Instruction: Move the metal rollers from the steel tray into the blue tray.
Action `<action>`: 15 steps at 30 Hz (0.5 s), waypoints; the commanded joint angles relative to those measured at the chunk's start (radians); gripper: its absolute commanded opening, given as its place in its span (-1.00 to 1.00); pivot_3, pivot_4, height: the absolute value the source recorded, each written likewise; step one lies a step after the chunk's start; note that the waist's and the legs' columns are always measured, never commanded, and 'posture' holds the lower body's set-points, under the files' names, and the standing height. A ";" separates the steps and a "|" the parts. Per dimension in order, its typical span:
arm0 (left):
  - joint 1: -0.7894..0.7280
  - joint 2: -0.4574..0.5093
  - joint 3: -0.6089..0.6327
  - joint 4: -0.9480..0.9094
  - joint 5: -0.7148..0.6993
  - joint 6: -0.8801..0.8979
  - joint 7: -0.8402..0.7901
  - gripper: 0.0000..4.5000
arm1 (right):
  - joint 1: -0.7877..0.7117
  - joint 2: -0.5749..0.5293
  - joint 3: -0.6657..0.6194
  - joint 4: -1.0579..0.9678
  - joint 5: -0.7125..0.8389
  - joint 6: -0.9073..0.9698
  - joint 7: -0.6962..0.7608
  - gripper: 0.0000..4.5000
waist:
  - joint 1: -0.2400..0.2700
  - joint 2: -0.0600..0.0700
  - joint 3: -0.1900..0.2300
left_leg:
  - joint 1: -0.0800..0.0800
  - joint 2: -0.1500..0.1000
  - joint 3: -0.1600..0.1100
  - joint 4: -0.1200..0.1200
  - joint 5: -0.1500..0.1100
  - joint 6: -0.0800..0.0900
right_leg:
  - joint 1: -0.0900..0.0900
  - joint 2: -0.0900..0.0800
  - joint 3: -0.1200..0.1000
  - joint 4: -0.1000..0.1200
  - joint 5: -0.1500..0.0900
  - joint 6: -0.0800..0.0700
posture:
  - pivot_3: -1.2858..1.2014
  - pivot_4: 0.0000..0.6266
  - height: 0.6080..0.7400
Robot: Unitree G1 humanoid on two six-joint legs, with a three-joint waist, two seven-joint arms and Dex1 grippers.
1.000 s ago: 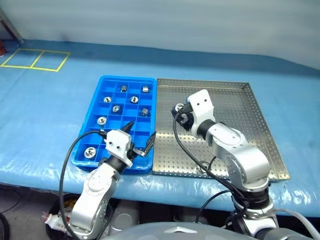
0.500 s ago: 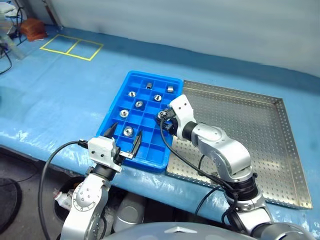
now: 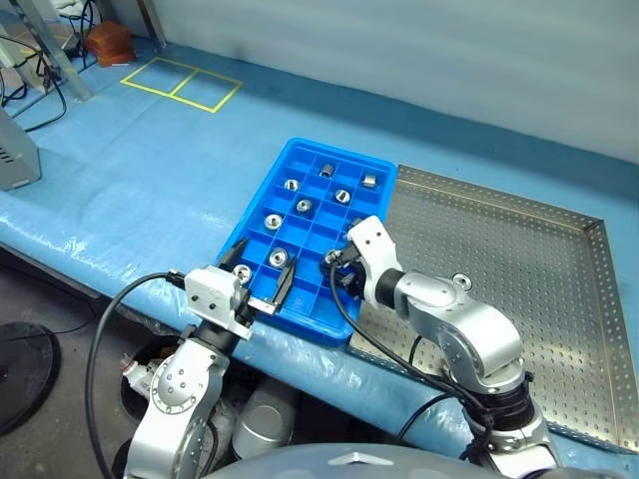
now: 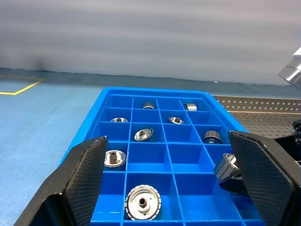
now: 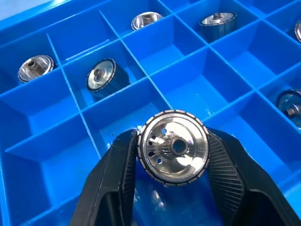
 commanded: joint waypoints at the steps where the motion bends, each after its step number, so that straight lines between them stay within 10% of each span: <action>1: -0.010 0.006 -0.017 -0.008 -0.015 -0.007 -0.018 1.00 | 0.008 -0.023 -0.042 -0.071 0.020 0.028 0.000 -0.20 | -0.001 0.000 0.000 | 0.000 0.000 0.000 0.000 0.000 0.000 | 0.000 0.000 0.000 0.000 0.000 0.000 | 0.36 -0.52 1.00; 3: -0.015 0.007 -0.020 -0.004 -0.016 -0.005 -0.025 1.00 | 0.014 -0.030 -0.050 -0.081 0.028 0.042 -0.004 -0.20 | -0.002 0.000 0.000 | 0.000 0.000 0.000 0.000 0.000 0.000 | 0.000 0.000 -0.001 0.000 0.000 0.000 | 0.36 -0.52 1.00; 11: -0.048 0.014 -0.043 0.019 -0.023 0.005 -0.053 1.00 | 0.047 -0.005 -0.069 -0.110 0.036 0.072 -0.043 0.96 | -0.012 0.001 -0.001 | 0.000 0.000 0.000 0.002 0.000 0.000 | 0.002 0.000 -0.002 0.000 -0.001 -0.001 | 0.32 -0.52 1.00; 15: -0.067 0.025 -0.051 0.033 -0.030 0.009 -0.079 1.00 | 0.065 0.023 -0.101 -0.148 0.018 0.076 -0.094 0.98 | -0.022 0.002 -0.002 | 0.000 0.000 0.000 0.003 0.000 0.000 | 0.002 0.000 -0.003 0.000 -0.001 -0.003 | 0.29 -0.52 1.00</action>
